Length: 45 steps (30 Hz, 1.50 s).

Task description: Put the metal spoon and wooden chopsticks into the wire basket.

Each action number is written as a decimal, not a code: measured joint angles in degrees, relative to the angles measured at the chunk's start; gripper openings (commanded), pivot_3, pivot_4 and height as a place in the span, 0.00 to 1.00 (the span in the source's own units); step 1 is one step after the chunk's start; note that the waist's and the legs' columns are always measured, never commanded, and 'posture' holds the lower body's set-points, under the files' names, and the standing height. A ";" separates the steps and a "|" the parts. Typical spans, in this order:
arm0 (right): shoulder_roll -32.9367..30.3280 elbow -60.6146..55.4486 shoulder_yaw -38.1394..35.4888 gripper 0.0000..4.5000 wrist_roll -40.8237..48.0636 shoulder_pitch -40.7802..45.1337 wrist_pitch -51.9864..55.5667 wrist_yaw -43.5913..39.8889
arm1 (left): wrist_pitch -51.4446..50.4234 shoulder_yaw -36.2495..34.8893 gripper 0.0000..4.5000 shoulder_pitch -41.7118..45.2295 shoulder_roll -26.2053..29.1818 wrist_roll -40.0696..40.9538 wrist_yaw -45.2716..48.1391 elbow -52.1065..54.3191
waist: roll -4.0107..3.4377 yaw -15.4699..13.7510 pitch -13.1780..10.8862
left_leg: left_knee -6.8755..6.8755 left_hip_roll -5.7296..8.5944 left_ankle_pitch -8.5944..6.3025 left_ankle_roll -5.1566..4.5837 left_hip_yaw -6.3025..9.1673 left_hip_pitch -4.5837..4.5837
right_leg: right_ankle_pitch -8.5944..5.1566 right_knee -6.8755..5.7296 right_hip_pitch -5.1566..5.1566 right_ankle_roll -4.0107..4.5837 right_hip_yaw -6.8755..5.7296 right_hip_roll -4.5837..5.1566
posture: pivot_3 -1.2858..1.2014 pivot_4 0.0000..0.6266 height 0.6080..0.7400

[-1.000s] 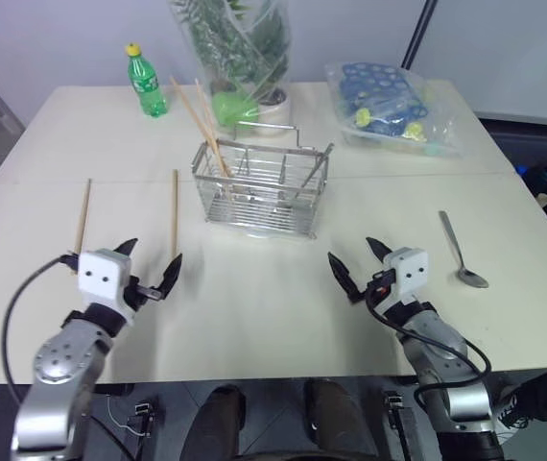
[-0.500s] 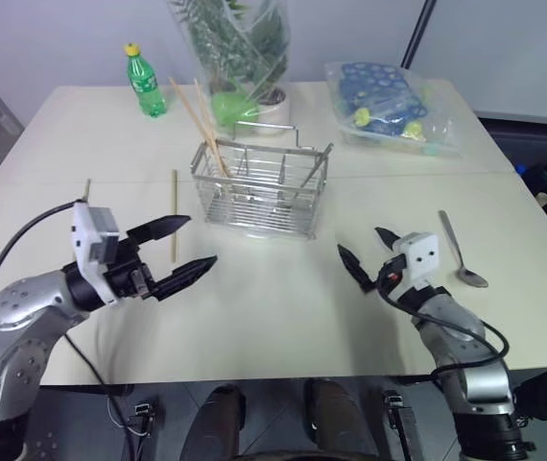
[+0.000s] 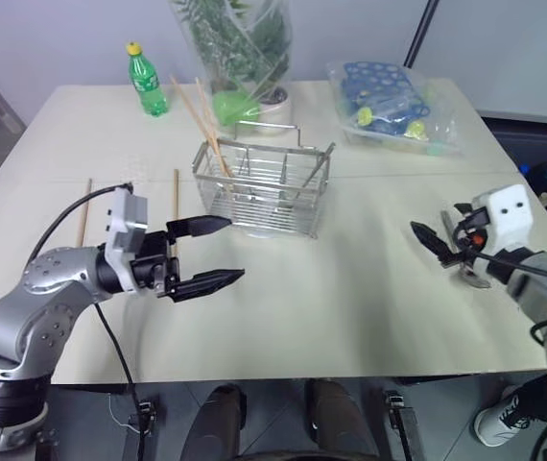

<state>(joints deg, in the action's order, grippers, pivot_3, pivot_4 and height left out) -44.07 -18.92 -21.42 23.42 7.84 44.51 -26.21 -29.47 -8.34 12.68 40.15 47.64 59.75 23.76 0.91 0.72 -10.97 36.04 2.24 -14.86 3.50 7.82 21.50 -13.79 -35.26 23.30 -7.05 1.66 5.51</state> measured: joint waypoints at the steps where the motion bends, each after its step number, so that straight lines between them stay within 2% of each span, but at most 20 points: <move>1: -0.58 1.06 -0.82 1.00 0.01 0.04 0.84 -0.11 | 0.24 0.59 1.00 -0.04 -0.59 -0.62 0.01 -0.41 | 0.00 0.02 0.00 | 0.00 0.00 0.00 -0.01 0.00 0.00 | 0.00 0.00 0.00 0.00 0.00 0.00 | 0.52 0.24 1.00; 4: -2.29 4.90 -1.55 1.00 0.05 0.36 3.07 -1.10 | 0.70 1.53 1.00 -0.26 -2.09 -1.38 -0.03 -0.66 | 0.00 0.14 0.00 | -0.01 0.00 -0.01 -0.01 -0.01 0.00 | 0.01 0.00 0.00 -0.01 0.00 0.00 | 0.52 0.24 1.00; 11: -5.46 17.46 -1.49 1.00 -0.08 6.85 5.59 -3.49 | 1.45 2.35 1.00 -1.40 -3.23 -2.08 -0.33 -0.23 | -0.07 0.11 -0.02 | 0.01 0.00 -0.01 -0.02 -0.04 0.00 | 0.01 0.00 0.01 -0.02 0.03 0.00 | 0.52 0.24 1.00; 18: -6.59 25.06 3.14 1.00 -1.31 10.56 6.30 -6.53 | 1.75 2.45 1.00 -2.75 -3.60 -2.12 -1.01 1.53 | -0.08 0.18 -0.02 | 0.02 0.00 -0.01 -0.03 -0.07 -0.01 | 0.02 0.01 0.01 -0.04 0.05 0.00 | 0.52 0.24 1.00; 25: -5.17 25.29 7.35 1.00 -2.47 10.45 6.39 -6.88 | 2.69 3.18 1.00 -2.19 -4.21 -3.44 -1.06 1.43 | -0.09 0.14 -0.02 | 0.03 0.00 -0.01 -0.03 -0.07 0.00 | 0.06 0.01 0.01 -0.10 0.05 0.00 | 0.52 0.24 1.00; 35: -2.97 22.63 7.93 1.00 -3.48 8.62 6.46 -4.51 | 3.45 5.36 1.00 0.81 -6.57 -5.81 -2.00 0.32 | -0.08 0.11 -0.02 | 0.05 0.00 -0.01 -0.03 -0.06 -0.02 | 0.11 0.00 -0.01 -0.20 0.05 0.00 | 0.52 0.24 1.00; 45: -3.04 25.23 7.95 1.00 -4.72 10.31 5.79 -3.89 | 3.60 5.39 1.00 1.19 -7.14 -6.03 -2.99 -0.28 | -0.08 0.09 -0.01 | 0.08 0.01 -0.01 -0.03 -0.06 -0.02 | 0.11 0.02 -0.05 -0.20 0.05 0.00 | 0.52 0.24 1.00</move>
<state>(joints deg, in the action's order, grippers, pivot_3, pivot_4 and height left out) -47.11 6.30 -13.47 18.69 18.15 50.30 -30.10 -25.87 -2.96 13.87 33.01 41.61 56.76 23.47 0.84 0.81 -10.98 36.13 2.24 -14.87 3.47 7.76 21.47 -13.68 -35.24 23.24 -7.25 1.71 5.51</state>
